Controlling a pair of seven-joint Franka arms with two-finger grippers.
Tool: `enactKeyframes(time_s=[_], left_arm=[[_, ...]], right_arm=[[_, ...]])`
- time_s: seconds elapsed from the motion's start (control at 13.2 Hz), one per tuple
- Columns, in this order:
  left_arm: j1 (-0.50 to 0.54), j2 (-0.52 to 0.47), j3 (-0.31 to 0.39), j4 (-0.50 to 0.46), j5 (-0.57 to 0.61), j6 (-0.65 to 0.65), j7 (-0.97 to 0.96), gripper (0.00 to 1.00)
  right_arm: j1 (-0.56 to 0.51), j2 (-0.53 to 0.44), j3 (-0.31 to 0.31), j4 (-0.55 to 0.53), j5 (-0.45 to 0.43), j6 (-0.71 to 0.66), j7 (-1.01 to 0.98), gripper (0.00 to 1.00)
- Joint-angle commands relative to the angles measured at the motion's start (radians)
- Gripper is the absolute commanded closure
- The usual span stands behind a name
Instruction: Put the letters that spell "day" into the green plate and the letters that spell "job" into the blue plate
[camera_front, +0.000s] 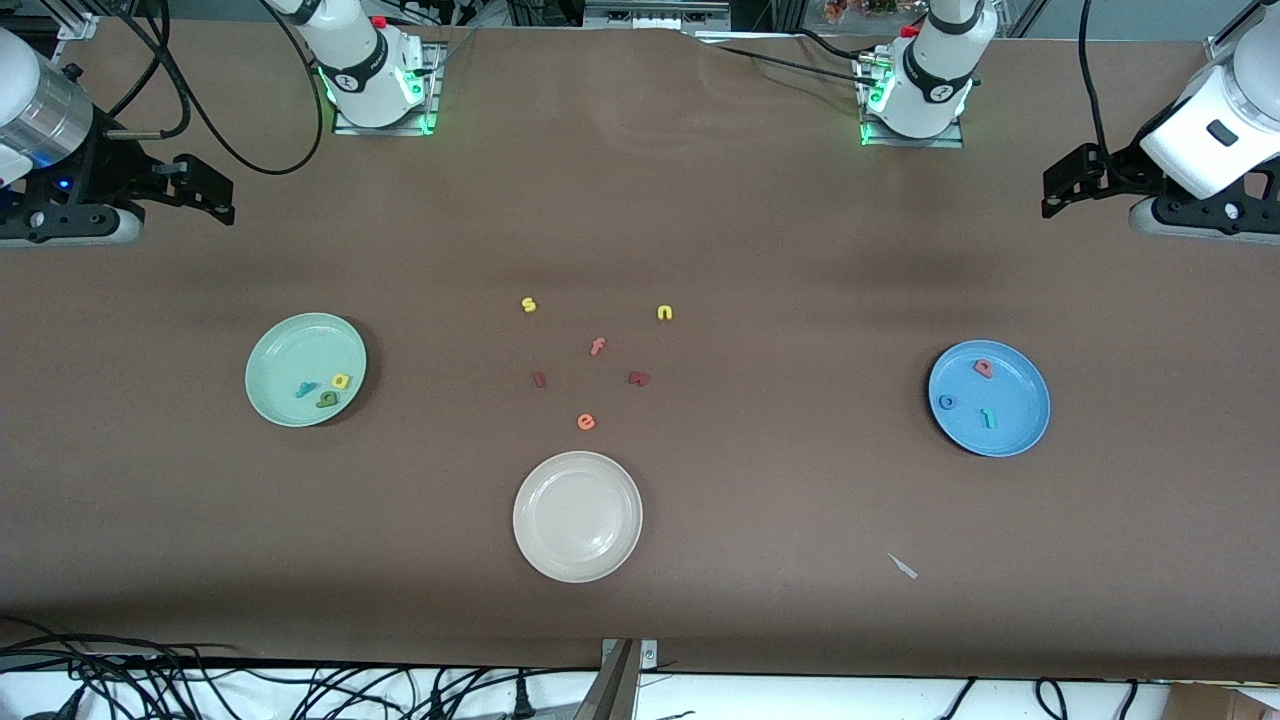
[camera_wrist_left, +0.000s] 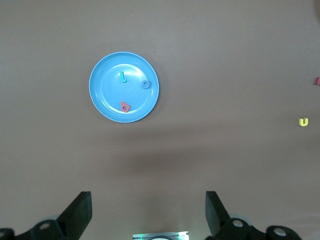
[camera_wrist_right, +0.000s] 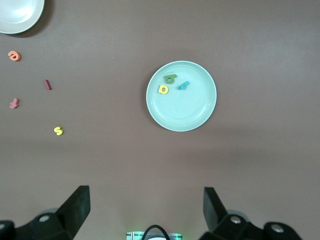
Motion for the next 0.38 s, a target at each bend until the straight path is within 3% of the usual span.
enactKeyframes(time_s=[0.0,0.3], left_arm=[[-0.005,0.036,-0.003,0.048,0.029,-0.008,-0.012,0.0],[-0.007,0.036,-0.002,0.05,0.029,-0.008,-0.009,0.0]], right_arm=[[-0.003,0.002,0.0,0.016,-0.002,-0.018,-0.009,0.0],[-0.006,0.002,0.0,0.014,-0.002,-0.018,-0.01,0.0]])
